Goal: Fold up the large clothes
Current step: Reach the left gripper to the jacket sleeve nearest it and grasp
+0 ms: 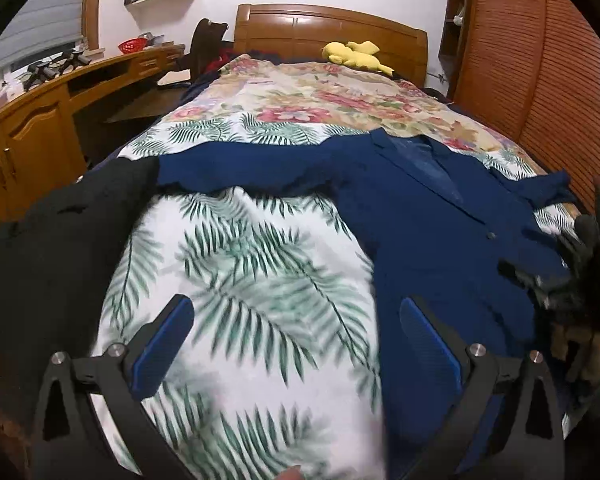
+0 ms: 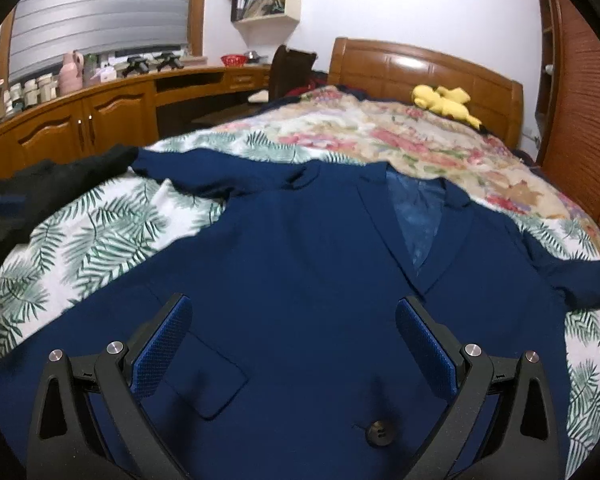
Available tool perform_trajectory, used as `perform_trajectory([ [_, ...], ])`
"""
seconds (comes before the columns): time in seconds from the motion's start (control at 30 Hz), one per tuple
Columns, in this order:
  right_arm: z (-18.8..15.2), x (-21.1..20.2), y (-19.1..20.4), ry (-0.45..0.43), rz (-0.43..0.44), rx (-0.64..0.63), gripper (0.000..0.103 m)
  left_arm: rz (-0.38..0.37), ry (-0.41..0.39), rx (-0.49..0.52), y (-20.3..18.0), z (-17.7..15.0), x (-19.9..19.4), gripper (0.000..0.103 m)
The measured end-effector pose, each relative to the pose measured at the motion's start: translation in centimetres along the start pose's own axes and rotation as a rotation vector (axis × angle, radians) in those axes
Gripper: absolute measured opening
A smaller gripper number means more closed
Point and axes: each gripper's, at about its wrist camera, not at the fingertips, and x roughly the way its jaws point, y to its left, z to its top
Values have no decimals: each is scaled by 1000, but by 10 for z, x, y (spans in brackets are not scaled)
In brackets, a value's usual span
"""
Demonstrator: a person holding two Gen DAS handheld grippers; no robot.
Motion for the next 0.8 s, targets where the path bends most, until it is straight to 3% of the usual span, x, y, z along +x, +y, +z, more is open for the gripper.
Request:
perform_trajectory([
  [0.17, -9, 9, -14, 31, 13, 56, 103, -32, 28, -25, 22, 32, 34, 103],
  [0.33, -10, 12, -9, 40, -1, 36, 103, -85, 49, -115, 46, 57, 71, 99],
  [0.47, -11, 17, -2, 55, -13, -1, 103, -46, 73, -177, 61, 72, 102, 98],
  [0.8, -14, 24, -3, 82, -12, 4, 103, -45, 122, -399, 100, 91, 175, 95],
])
